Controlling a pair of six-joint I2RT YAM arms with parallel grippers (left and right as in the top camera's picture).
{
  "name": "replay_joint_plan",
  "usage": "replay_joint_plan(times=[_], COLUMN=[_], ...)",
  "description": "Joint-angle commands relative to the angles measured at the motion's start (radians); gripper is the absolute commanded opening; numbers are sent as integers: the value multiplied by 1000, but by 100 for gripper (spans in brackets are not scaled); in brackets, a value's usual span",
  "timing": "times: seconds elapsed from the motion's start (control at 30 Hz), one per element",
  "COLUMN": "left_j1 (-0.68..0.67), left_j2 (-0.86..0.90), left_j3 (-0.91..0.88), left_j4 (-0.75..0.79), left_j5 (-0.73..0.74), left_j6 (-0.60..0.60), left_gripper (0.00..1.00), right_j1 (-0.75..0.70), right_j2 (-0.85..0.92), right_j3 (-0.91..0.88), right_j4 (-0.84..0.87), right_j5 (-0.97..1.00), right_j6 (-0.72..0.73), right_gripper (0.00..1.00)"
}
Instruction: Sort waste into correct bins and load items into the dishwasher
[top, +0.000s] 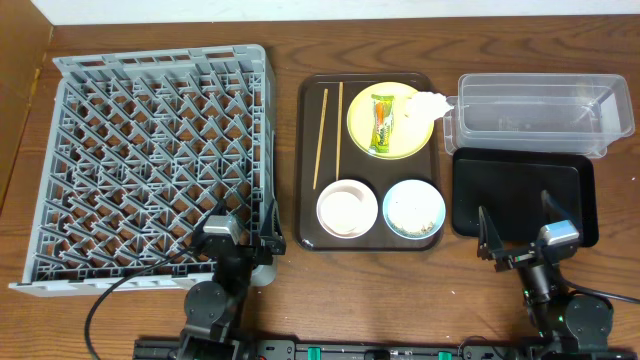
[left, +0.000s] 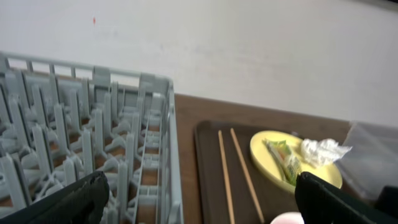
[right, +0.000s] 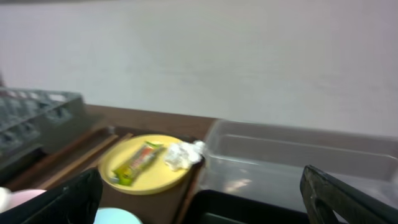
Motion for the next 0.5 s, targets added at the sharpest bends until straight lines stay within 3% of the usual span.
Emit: replay_joint_plan(times=[0.0,0.17,0.3,0.47], left_j1=[-2,-2,-2,-2], left_j2=[35,252,484,694], left_j3=[137,420,670,900], left_j4=[-32,-253,-438,-616], left_j5=[14,13,15,28], left_j6=[5,32,26,24], left_gripper=[96,96,96,96], right_j1=[-7,-7,-6,26], right_j2=[44,302,644,1040], right_j3=[111,360,676,1073], right_j4=[-4,-49,-260,-612], right_j5=[-63,-148,-235,-308], right_j6=[60,134,133,21], right_gripper=[99,99,99,99])
